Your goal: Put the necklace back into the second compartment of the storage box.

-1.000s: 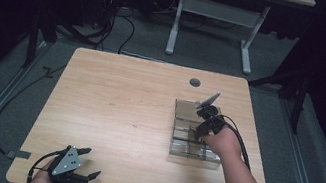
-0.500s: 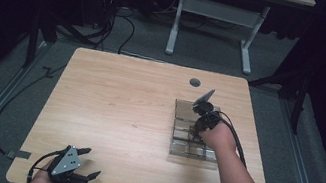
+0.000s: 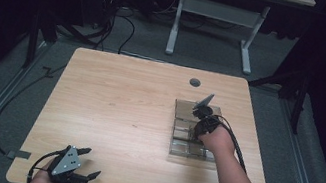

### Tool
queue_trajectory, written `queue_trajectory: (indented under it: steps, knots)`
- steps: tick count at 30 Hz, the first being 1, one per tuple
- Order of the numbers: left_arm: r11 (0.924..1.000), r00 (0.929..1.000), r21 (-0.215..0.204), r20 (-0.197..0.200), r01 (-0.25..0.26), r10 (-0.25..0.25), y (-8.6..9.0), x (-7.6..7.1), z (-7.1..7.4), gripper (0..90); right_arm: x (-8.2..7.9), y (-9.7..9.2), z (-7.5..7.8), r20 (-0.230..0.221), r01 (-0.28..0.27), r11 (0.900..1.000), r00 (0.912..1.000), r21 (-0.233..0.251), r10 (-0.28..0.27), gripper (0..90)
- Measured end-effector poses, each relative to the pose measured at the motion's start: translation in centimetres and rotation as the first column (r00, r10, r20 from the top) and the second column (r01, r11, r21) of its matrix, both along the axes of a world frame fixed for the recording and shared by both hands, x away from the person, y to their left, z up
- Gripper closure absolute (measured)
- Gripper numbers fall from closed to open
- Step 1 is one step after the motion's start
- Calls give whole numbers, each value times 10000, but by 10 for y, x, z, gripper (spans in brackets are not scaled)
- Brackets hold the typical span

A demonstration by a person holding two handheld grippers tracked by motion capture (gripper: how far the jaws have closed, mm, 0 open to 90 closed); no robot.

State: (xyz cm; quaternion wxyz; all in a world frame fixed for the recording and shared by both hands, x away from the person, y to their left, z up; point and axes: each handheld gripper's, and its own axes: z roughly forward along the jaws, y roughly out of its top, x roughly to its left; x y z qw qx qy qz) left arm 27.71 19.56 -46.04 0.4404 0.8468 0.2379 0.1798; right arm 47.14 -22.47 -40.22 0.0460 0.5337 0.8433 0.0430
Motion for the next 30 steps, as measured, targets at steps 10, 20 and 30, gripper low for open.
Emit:
queue_trajectory:
  steps: [10,20,30]
  knots:
    - [10000,10000,11,-16,24,-24,0,0,0,197,-3,4,9,12,-50,9994,10000,340,50,746]
    - [10000,10000,83,-23,37,-37,0,0,0,199,0,-7,45,591,228,9986,9979,481,-256,782]
    - [10000,10000,62,-47,40,-39,0,0,0,200,0,-13,19,13,139,9997,9999,218,-140,874]
